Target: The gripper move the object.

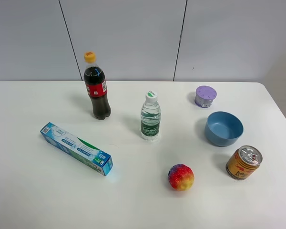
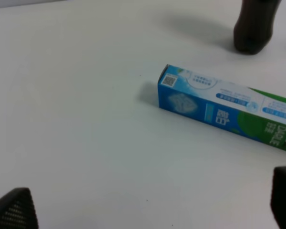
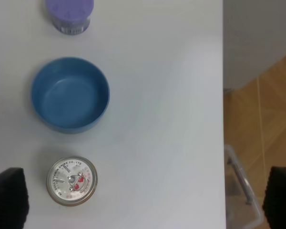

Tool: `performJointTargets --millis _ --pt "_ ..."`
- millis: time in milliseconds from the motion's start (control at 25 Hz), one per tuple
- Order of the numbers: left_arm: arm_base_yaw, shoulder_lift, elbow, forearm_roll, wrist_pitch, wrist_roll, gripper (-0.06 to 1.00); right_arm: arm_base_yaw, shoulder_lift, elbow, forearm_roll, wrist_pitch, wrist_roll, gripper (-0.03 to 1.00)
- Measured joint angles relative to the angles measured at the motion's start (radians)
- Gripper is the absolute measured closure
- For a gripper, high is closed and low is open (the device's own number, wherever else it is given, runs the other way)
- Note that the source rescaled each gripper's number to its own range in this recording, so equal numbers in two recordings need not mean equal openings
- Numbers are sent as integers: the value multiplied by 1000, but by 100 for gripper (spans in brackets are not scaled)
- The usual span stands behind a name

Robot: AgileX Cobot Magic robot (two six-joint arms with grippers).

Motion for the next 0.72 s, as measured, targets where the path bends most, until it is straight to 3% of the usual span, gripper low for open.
performJointTargets --millis 160,720 --pt "0 0 0 0 0 0 -6 -1 -136 53 -5 1 9 -3" --pt "0 0 0 0 0 0 -6 -1 -578 469 143 -16 31 -3"
